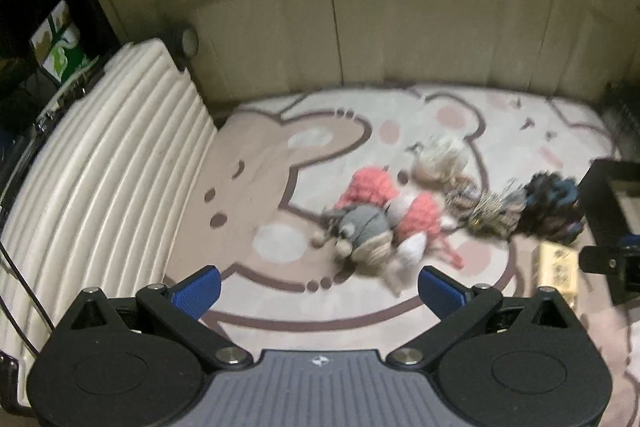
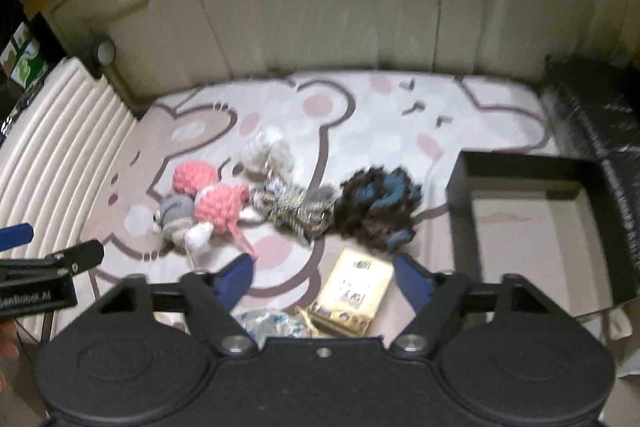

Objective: Organize objects
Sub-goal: 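Move the left tool toward the oval wooden block while the right tool approaches the blue floral pouch, then close the left tool on the wooden block while the right tool grasps the floral pouch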

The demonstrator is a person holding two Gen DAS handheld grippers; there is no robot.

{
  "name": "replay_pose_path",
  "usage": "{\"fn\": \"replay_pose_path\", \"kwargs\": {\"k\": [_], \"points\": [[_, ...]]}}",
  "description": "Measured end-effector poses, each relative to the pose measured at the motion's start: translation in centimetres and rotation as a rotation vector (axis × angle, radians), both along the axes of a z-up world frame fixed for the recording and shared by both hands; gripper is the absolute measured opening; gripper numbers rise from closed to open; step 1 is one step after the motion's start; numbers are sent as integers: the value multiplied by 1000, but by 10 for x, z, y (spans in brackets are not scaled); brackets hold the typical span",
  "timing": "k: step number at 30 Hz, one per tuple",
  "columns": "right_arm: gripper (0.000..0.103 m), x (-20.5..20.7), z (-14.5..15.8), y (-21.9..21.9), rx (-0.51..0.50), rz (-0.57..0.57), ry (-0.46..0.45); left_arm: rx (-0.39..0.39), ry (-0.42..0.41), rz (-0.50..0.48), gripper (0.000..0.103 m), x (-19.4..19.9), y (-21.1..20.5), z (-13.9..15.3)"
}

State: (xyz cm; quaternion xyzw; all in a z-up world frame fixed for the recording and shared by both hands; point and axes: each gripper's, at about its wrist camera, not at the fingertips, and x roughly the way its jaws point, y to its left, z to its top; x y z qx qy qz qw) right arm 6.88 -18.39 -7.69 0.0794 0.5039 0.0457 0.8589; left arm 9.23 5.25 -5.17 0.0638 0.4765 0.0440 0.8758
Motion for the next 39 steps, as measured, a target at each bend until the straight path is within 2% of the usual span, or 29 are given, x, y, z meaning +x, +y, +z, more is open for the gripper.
{"fn": "replay_pose_path", "kwargs": {"k": [2, 5, 9, 12, 16, 19, 24, 28, 30, 32, 34, 39], "points": [[39, 3, -12, -1, 24, 14, 44, -21, 10, -25, 103, 0, 4, -6], [21, 5, -27, -3, 48, 30, 99, -74, 23, -65, 103, 0, 7, -14], [10, 7, -42, -1, 53, 70, 130, -60, 34, -133, 103, 1, 2, -27], [9, 9, -48, 4, 59, 99, 134, -55, 52, -191, 103, 4, -1, -38], [7, 13, -57, 16, -9, 166, 129, -61, 96, -259, 103, 7, -4, -55], [7, 13, -65, 26, -64, 236, 132, -91, 138, -281, 103, 9, -3, -67], [7, 11, -70, 34, -103, 360, 200, -156, 195, -274, 103, 11, -1, -81], [9, 6, -70, 32, -69, 438, 259, -175, 222, -285, 103, 11, -2, -87], [15, 1, -69, 33, -66, 476, 258, -184, 232, -302, 103, 10, -3, -88], [36, -3, -66, 33, -75, 491, 231, -200, 243, -325, 103, 9, -4, -89], [49, -4, -63, 33, -84, 491, 212, -209, 255, -353, 103, 6, -6, -89], [56, -5, -60, 32, -76, 482, 198, -180, 302, -444, 103, -6, -15, -94]]}}
